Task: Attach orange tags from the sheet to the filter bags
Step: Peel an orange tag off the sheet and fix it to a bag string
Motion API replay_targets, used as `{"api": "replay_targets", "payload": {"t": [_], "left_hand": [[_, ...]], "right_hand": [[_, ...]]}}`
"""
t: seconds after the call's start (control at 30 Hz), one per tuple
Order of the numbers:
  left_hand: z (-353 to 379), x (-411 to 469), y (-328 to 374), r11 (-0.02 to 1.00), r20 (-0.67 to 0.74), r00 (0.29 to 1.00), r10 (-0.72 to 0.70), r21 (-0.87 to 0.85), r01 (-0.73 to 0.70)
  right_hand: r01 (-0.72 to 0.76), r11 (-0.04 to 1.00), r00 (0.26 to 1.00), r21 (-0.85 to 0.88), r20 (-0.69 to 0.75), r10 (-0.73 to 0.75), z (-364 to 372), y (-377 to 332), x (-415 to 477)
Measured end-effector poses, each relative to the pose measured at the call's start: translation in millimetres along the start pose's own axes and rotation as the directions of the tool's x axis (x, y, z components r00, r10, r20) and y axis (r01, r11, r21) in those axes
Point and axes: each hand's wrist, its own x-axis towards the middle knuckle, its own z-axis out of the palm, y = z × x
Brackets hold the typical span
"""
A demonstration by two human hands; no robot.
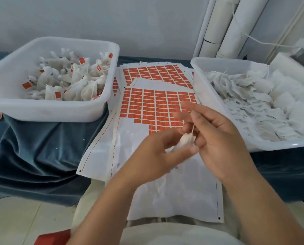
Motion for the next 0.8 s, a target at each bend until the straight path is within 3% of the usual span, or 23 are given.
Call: {"api": "replay_targets", "payload": {"t": [0.13,0.2,0.27,0.33,0.4,0.5,0.6,0.67,0.73,0.8], "left_hand": [[8.8,2.9,-4.5,0.997,-0.121,0.991,0.057,-0.037,-0.062],[8.5,2.0,-4.7,0.997,-0.116,0.991,0.062,-0.039,-0.066],[6.4,1.3,-3.2,0.995,-0.105,0.992,0.072,-0.058,-0.078],[1.8,-1.3,1.9,0.990,-0.115,0.989,0.088,-0.098,-0.100],[-4.7,-2.7,3.3,0.988,-0.139,0.987,0.080,-0.119,-0.097],[-9.9,-1.4,-2.8,0.982,-0.163,0.983,-0.084,-0.183,0.053],[-17.1,-8.9,-11.1,0.908,-0.033,0.972,-0.233,-0.365,0.205],[-20.2,-3.6,-5.0,0.952,-0.053,0.981,-0.186,-0.256,0.166],[-25.3,-6.0,-3.1,0.992,0.009,1.000,-0.007,-0.124,0.008],[-27.9,-7.1,-0.7,0.976,0.047,0.996,0.080,-0.208,-0.068]], "right_hand": [[0.040,0.999,0.999,-0.015,-0.015,-0.040,-1.7,-7.4,-1.7],[0.127,0.951,0.985,-0.282,-0.079,-0.155,-6.6,-13.5,-3.0],[0.186,0.777,0.964,-0.602,-0.043,-0.264,-15.6,-19.2,-3.0],[0.178,0.610,0.969,-0.772,0.032,-0.243,-24.7,-25.0,-2.1],[0.179,0.518,0.977,-0.836,0.087,-0.197,-33.1,-29.1,-1.2],[0.228,0.336,0.950,-0.914,0.134,-0.281,-40.1,-28.8,-0.4],[0.267,0.212,0.905,-0.940,0.169,-0.391,-40.2,-23.8,1.6],[0.282,0.177,0.881,-0.943,0.182,-0.436,-43.0,-20.8,3.6],[0.304,0.163,0.851,-0.938,0.191,-0.489,-45.4,-17.4,5.1],[0.299,0.195,0.834,-0.934,0.157,-0.530,-43.3,-12.6,6.4]]}}
